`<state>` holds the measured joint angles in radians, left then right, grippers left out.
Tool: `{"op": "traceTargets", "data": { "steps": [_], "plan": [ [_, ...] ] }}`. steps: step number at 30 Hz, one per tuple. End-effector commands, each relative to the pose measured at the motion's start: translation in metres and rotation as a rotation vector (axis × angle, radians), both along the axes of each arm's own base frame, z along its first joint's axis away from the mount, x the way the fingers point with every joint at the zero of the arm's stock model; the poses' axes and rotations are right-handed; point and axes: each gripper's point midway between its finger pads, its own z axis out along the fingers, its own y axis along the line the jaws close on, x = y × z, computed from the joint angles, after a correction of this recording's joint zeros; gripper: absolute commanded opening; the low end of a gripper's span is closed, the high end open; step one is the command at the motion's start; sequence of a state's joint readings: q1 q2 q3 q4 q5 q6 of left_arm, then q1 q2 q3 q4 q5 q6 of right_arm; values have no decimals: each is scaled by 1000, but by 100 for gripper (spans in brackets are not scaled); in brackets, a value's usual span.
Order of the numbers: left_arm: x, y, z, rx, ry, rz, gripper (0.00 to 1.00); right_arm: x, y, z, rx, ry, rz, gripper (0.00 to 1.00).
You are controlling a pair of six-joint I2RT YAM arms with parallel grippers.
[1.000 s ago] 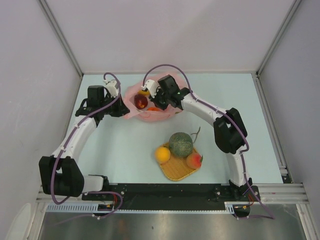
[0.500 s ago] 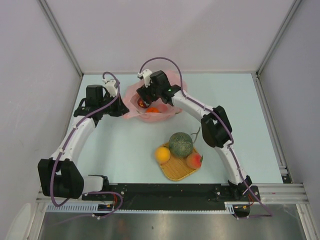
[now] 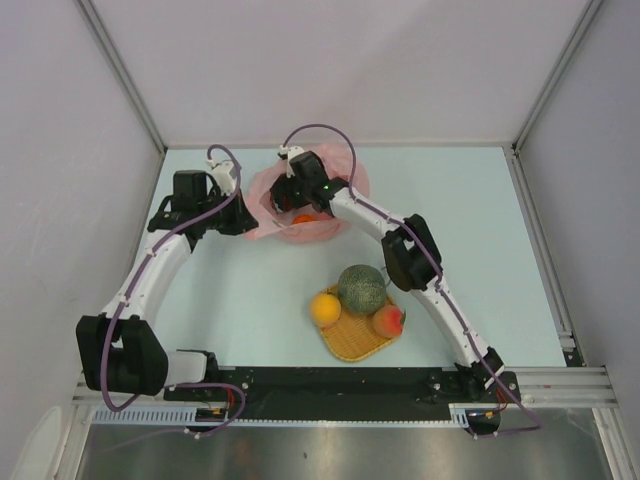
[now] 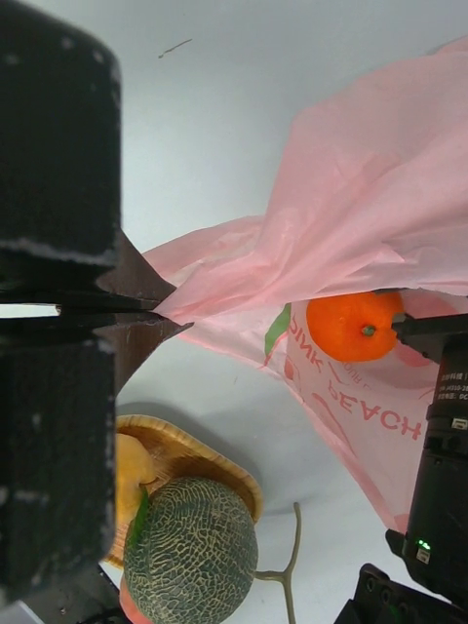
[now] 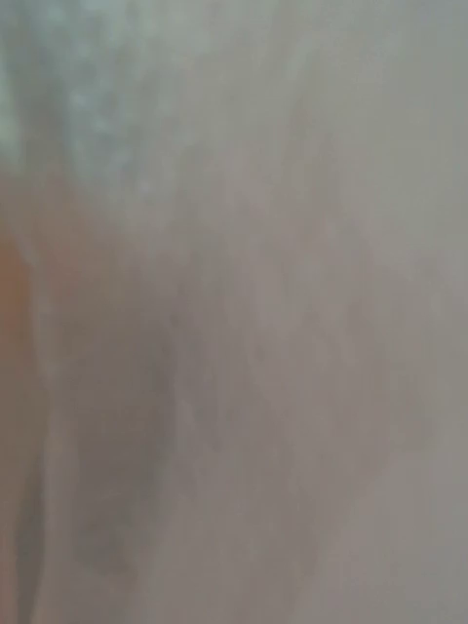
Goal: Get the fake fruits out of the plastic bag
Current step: Take out the fake fruit from the plastic bag.
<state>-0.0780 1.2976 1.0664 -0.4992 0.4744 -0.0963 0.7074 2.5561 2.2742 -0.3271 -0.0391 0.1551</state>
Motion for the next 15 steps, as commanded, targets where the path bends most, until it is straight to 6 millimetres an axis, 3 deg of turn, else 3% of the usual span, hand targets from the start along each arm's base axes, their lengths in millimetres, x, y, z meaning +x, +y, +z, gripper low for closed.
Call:
{"op": "traceTargets", "data": {
  "steps": [1,2,3,7,11,13,15],
  "plan": [
    [1,3,7,17,-21,-15,0,6,24,20,137,4,-11,100],
    [0,2,6,16,-17,-15,1,9,26,24,147,-5,-17,100],
    [0,3,5,17,-15,-13,0,10,27,15,144,7,-27,100],
    [-3,4,2,29,-7,-20,0,29,26,8,177,-11,-77,100],
    [-6,7,-6,49,11,-27,0,44,35,10,247,-42,-73,100],
    [-7,7,-8,51,18,-31,0,45,39,9,253,-58,-22,89],
    [-6,7,-9,57,19,-35,0,44,43,15,250,-87,13,68]
  ]
}}
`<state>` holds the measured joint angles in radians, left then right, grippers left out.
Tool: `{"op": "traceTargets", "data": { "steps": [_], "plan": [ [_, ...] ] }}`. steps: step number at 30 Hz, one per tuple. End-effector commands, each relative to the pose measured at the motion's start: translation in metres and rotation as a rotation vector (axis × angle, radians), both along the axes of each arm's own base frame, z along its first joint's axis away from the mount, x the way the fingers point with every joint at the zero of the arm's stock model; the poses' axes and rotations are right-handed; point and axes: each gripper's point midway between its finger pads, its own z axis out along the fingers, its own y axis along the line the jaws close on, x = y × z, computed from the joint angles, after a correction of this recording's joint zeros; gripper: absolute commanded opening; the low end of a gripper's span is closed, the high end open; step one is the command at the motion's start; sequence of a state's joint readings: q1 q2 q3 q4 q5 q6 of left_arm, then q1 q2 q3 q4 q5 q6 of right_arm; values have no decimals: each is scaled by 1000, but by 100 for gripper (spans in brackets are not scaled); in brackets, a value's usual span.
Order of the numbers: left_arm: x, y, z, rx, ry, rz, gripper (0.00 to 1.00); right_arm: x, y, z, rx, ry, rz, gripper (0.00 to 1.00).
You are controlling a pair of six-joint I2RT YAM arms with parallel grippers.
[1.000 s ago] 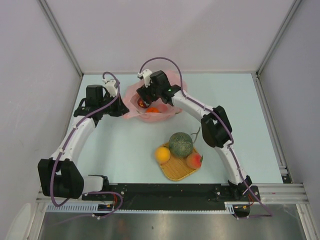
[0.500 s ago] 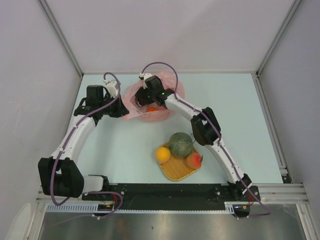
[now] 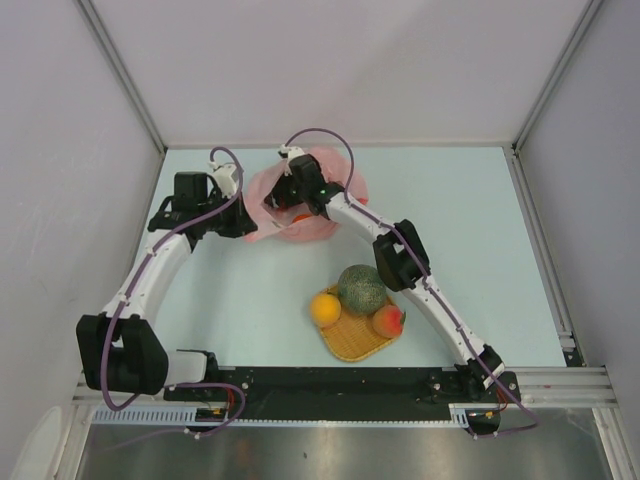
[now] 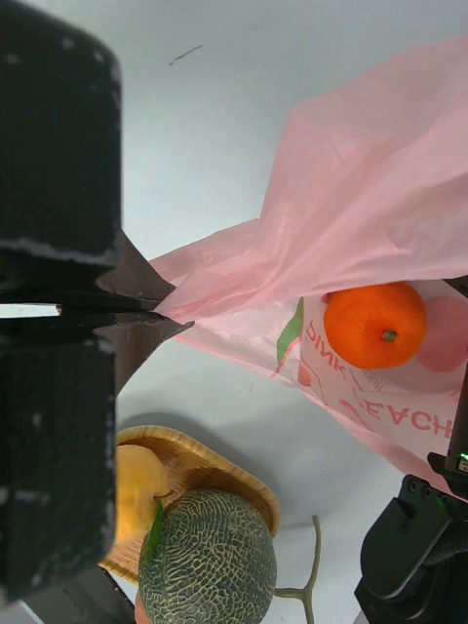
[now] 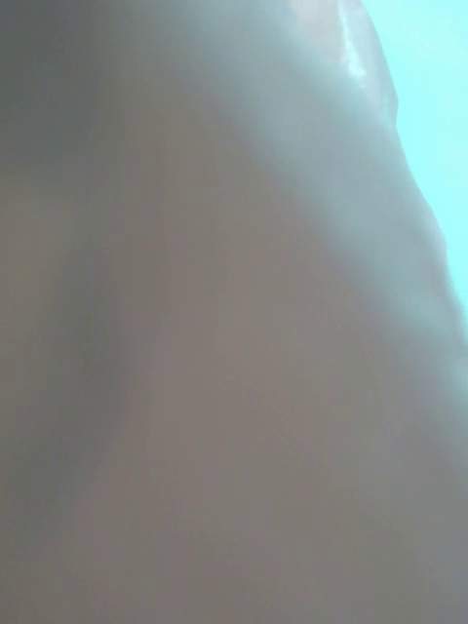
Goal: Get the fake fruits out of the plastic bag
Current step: Take out the fake fruit from the plastic bag.
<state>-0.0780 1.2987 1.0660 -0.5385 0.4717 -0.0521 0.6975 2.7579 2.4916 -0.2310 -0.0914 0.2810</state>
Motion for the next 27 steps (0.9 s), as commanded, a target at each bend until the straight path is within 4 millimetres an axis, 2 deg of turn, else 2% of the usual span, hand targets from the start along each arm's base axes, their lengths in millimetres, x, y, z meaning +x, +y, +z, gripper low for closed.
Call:
{"op": "traceTargets", "data": {
  "steps": [1,2,3,5,9,14,15,18,19,21,22,24,25,27],
  "plan": [
    [1,5,-2,27,-1,-10,0,16,9,36,74,-108,52,61],
    [3,5,1,30,-8,-10,0,16,7,44,65,-129,72,47],
    [4,5,2,31,-13,-9,0,13,8,46,55,-134,92,42],
    [7,4,5,23,-23,-11,0,10,3,62,37,-156,116,34],
    [14,1,11,3,-46,-8,0,-6,-8,98,-2,-197,174,33],
    [31,-1,26,-18,-116,11,0,-33,-36,125,-89,-197,190,33],
    [34,-1,29,-21,-129,10,0,-45,-45,130,-99,-185,202,33],
    [40,-1,34,-29,-149,21,0,-73,-53,133,-131,-166,255,33],
    [40,-3,35,-38,-155,18,0,-93,-56,133,-135,-150,297,33],
    [41,-6,37,-61,-182,16,0,-118,-59,136,-142,-127,338,33],
    [41,-7,36,-71,-185,14,0,-144,-62,136,-154,-113,385,33],
    [43,-10,42,-95,-206,17,0,-177,-61,136,-156,-104,467,33],
    [43,-10,42,-100,-207,14,0,-207,-62,142,-160,-107,523,33],
    [44,-11,47,-108,-229,12,0,-240,-66,145,-182,-143,624,33]
  ]
}}
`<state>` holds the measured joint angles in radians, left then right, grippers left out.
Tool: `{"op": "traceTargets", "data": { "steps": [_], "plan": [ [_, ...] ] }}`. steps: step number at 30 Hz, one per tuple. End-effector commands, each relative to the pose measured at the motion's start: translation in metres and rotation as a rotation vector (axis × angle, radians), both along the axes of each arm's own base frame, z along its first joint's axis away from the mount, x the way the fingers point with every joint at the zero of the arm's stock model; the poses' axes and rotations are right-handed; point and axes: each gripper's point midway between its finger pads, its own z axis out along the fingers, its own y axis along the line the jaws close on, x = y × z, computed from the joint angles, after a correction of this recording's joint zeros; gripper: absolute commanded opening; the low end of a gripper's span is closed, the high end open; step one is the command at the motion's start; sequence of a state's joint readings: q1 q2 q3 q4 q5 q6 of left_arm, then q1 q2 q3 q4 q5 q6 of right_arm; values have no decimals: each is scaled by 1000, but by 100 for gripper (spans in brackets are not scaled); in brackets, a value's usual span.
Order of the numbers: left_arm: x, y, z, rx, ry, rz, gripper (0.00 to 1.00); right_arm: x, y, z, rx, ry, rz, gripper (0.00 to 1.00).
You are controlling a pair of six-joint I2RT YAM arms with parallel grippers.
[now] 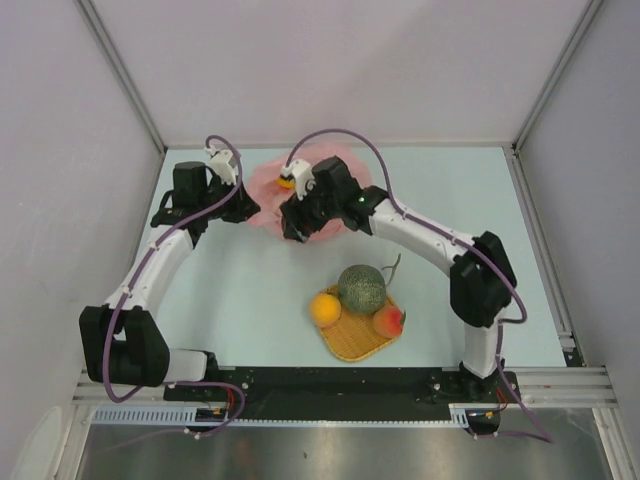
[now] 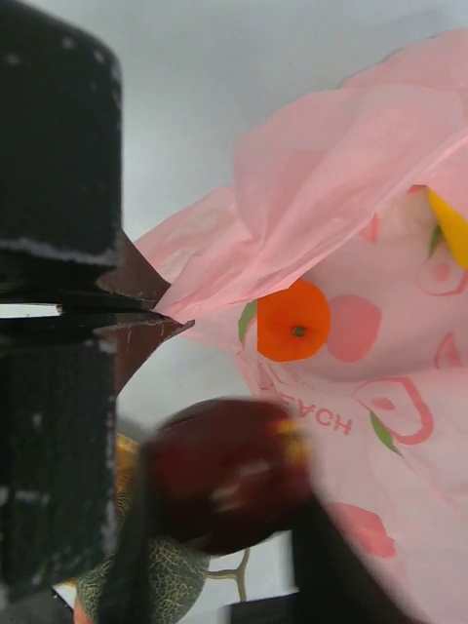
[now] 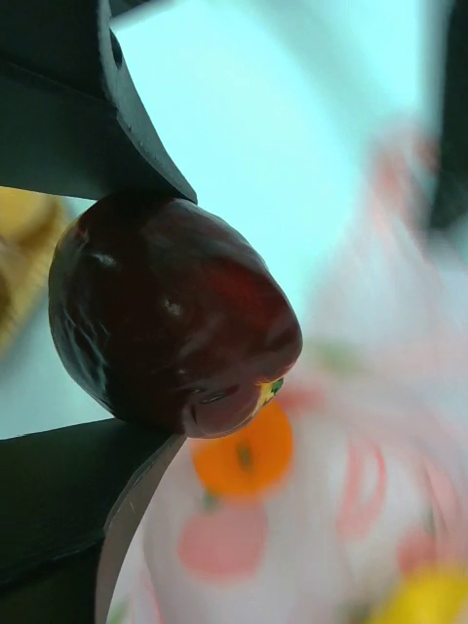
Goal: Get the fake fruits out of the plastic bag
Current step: Take out the fake fruit from the plastic bag, then place the fake fruit on the plate.
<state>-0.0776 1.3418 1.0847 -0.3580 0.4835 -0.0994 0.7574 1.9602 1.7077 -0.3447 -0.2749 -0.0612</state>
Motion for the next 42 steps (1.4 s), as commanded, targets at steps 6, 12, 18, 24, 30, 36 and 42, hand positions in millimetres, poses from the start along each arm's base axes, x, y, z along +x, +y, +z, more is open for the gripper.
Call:
{"op": "traceTargets", "data": {
  "steps": [6,12,18,24,30,36,42],
  "plan": [
    [6,-6,29,-66,-126,-11,0,-196,-32,5,-158,-155,585,33],
    [1,-4,38,-51,-158,-11,0,-228,-71,-21,-310,-259,813,31],
    [-7,-2,33,-37,-160,-12,0,-241,-82,-21,-392,-410,997,29],
    [-14,-3,37,-42,-175,-20,0,-253,-94,-31,-463,-547,1118,29],
    [-23,-5,43,-42,-183,-47,0,-270,-97,-55,-502,-629,1155,30],
    [-34,-7,42,-58,-195,-54,0,-264,-91,-73,-556,-805,1105,31],
    [-42,-8,38,-66,-195,-62,0,-267,-97,-90,-618,-879,1096,33]
  ]
}}
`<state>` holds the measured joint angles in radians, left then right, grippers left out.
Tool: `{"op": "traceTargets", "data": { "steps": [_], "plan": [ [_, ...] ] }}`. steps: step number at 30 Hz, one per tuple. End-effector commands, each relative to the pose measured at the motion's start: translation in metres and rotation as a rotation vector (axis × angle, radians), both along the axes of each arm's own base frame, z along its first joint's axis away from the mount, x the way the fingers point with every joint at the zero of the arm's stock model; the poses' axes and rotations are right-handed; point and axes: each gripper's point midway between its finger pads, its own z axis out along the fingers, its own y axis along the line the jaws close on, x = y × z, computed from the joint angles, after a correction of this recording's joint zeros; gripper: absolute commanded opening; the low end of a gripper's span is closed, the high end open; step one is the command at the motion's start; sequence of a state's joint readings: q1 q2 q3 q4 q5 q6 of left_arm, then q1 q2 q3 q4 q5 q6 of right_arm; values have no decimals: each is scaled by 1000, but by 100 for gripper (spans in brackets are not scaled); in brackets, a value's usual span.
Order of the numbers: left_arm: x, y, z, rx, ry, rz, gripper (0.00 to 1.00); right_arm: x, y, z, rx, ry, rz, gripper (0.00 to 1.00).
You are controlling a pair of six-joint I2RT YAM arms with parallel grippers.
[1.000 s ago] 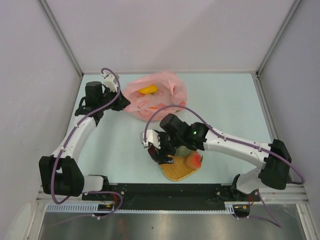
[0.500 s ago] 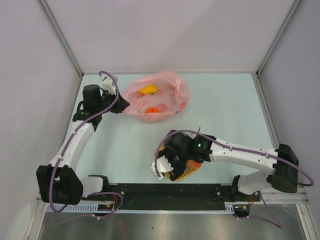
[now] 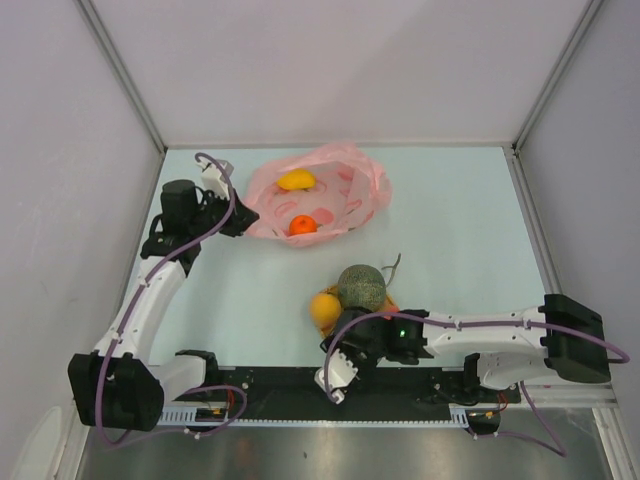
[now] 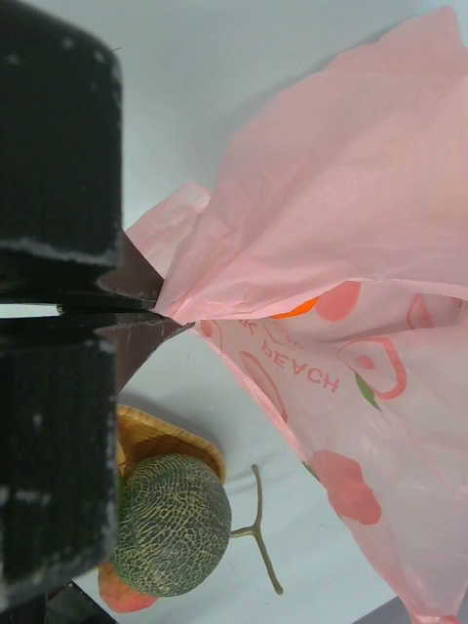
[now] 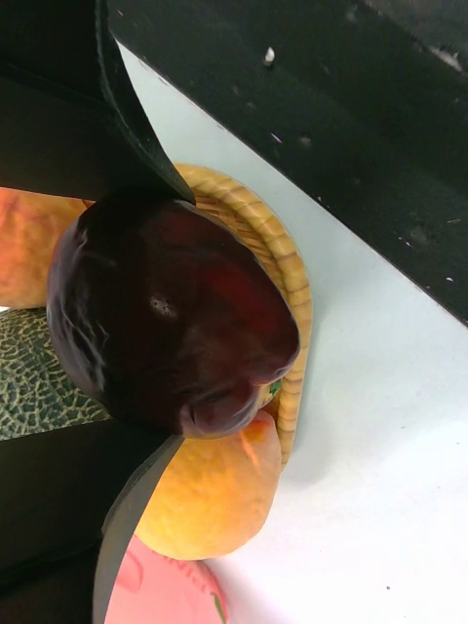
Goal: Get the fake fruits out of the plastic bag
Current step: Place the fake fruit on the plate.
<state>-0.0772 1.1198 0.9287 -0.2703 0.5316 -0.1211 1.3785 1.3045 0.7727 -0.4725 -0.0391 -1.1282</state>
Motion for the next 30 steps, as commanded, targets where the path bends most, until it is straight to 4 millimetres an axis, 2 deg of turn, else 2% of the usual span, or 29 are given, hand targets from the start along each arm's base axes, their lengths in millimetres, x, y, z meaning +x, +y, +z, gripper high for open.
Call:
{"op": "traceTargets", "data": {
  "steps": [1,4,5,6,8,9,20,26,30],
  "plan": [
    [-6,-3,11,-13,-50,-32,0,12,15,19,110,-129,-8,34],
    [-6,-4,10,-21,-42,-36,0,10,13,15,102,-133,-12,42],
    [-6,-4,11,-23,-46,-36,0,11,12,15,101,-140,-16,47],
    [-6,-5,11,-24,-47,-35,0,12,14,18,116,-143,-24,62],
    [-5,-4,13,-25,-54,-30,0,13,15,20,125,-155,-30,75],
    [-4,-3,14,-23,-57,-26,0,14,16,22,130,-160,-35,99],
    [-5,-3,10,-20,-50,-25,0,7,8,31,145,-141,-36,100],
    [-5,-6,6,-24,-37,-31,0,4,4,30,134,-123,-29,100],
    [-7,-6,3,-21,-32,-32,0,5,9,39,180,-120,-62,100]
  ]
}}
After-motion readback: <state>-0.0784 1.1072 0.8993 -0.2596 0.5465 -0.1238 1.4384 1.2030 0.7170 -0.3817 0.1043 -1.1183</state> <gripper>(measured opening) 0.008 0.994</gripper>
